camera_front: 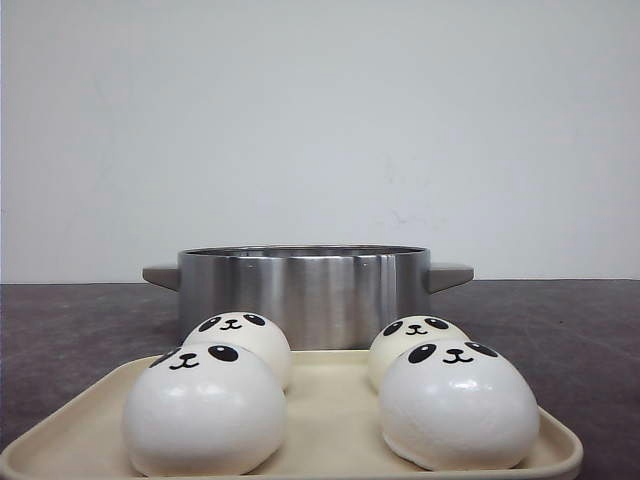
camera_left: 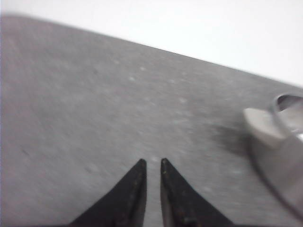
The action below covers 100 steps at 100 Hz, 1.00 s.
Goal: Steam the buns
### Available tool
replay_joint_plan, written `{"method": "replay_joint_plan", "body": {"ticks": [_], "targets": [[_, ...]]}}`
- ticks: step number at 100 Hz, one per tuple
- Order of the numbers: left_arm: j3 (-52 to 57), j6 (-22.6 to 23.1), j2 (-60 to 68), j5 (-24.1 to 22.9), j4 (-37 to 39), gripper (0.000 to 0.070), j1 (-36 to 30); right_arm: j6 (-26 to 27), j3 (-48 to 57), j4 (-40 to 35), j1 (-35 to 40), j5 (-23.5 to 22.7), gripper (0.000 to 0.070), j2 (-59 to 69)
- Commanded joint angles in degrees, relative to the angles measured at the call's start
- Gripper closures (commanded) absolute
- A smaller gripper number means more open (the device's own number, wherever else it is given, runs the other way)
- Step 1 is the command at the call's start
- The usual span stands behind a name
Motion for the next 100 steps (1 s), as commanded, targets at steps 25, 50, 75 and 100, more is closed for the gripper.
{"method": "replay_joint_plan", "body": {"ticks": [25, 50, 75, 100], "targets": [[22.1, -7.5, 3.1, 12.1, -10.2, 0.0686, -0.7, 12.1, 19.8, -13.2, 0.0, -18.1, 0.0696, 4.0], [43.5, 2.7, 17.9, 14.0, -15.5, 0.0686, -3.4, 2.5, 45.9, -28.2, 0.0, -21.4, 0.0696, 18.2], [57.9, 6.4, 30.1, 13.9, -22.5, 0.0687, -4.7, -1.7, 55.5, -30.9, 0.0, -21.5, 0.0696, 23.7], [59.4, 5.6, 31.1, 18.9, -24.5, 0.0004, -5.0, -1.0, 55.5, -30.4, 0.0, -34.0, 0.0217, 23.6]]}}
